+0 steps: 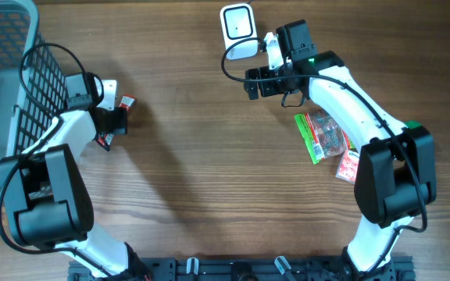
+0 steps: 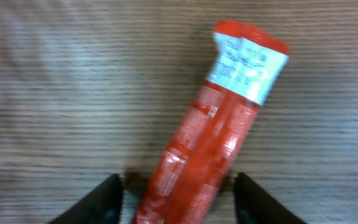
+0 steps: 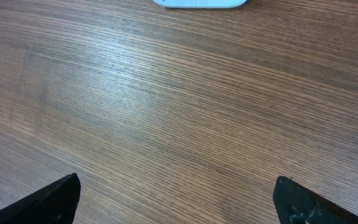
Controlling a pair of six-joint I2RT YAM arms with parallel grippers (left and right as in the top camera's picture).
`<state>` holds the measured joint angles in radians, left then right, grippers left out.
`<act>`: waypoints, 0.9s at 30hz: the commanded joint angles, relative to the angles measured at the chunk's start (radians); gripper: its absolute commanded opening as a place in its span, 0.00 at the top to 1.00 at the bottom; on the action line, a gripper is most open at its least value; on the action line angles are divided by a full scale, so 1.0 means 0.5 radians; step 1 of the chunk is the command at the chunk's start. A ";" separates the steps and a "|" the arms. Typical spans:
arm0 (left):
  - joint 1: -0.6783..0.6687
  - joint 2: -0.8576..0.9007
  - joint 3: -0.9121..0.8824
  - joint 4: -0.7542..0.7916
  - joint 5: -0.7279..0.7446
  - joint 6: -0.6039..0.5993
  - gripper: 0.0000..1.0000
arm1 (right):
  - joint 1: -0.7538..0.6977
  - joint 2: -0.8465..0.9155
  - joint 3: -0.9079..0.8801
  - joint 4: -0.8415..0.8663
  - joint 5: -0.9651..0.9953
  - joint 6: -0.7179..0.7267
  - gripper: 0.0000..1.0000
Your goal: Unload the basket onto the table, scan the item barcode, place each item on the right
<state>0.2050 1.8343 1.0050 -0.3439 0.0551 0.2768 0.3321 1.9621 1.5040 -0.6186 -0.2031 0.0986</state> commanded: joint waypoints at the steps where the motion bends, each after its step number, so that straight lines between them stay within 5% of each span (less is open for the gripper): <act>1: -0.019 0.024 -0.013 -0.071 0.333 0.005 0.61 | -0.005 -0.016 0.018 0.012 -0.032 -0.036 0.00; 3: -0.039 0.024 -0.013 -0.107 0.419 -0.056 0.68 | -0.005 -0.016 0.018 0.012 -0.032 -0.036 0.00; 14: -0.399 0.024 -0.013 -0.266 0.451 -0.219 0.68 | -0.005 -0.016 0.018 0.012 -0.032 -0.036 0.00; 27: -1.342 0.024 -0.013 -0.284 0.433 -0.257 0.66 | -0.005 -0.016 0.018 0.012 -0.032 -0.036 0.00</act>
<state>-0.3576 1.8305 1.0142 -0.4683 0.2680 0.1692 0.3321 1.9621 1.5040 -0.6186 -0.2028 0.0986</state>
